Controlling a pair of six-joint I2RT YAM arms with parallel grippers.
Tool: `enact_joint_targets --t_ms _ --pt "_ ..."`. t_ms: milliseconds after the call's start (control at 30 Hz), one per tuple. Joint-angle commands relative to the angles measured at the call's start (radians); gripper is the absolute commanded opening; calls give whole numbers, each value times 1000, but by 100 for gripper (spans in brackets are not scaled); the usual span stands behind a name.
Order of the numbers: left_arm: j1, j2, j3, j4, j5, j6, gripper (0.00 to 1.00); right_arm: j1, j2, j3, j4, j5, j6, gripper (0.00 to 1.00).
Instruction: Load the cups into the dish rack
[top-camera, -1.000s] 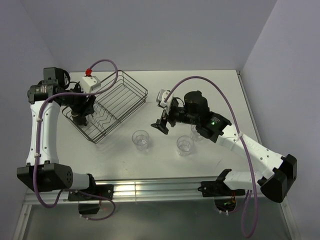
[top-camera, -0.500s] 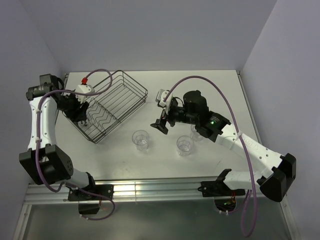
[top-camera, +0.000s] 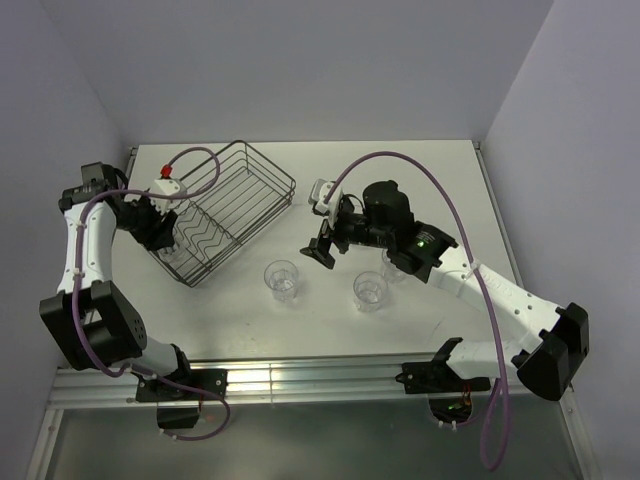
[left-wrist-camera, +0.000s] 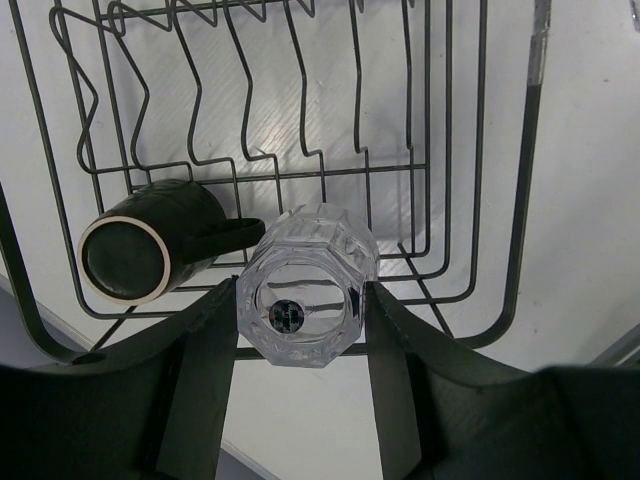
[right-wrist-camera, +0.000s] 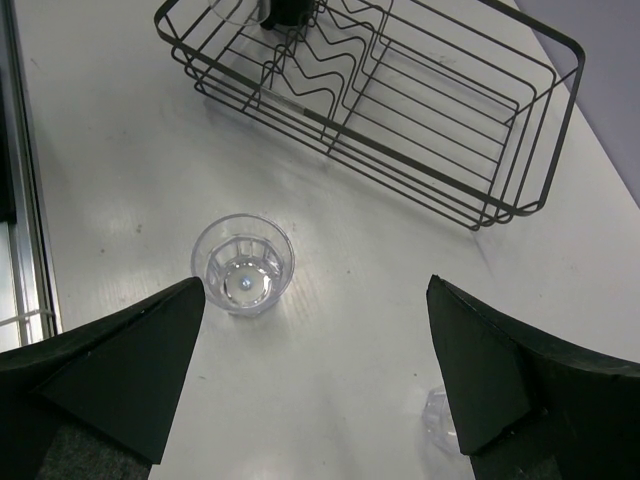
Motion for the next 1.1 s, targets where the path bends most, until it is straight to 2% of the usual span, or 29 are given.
enact_joint_targets --t_ms 0,533,1067 --pt "13 -28 -15 69 49 -7 0 -8 -1 47 22 -10 -5 100" --pt "16 -47 -146 245 36 -110 0 -7 -1 30 30 -13 -5 100" --pt "18 -28 -196 303 23 -146 4 -7 -1 30 32 -12 -2 100"
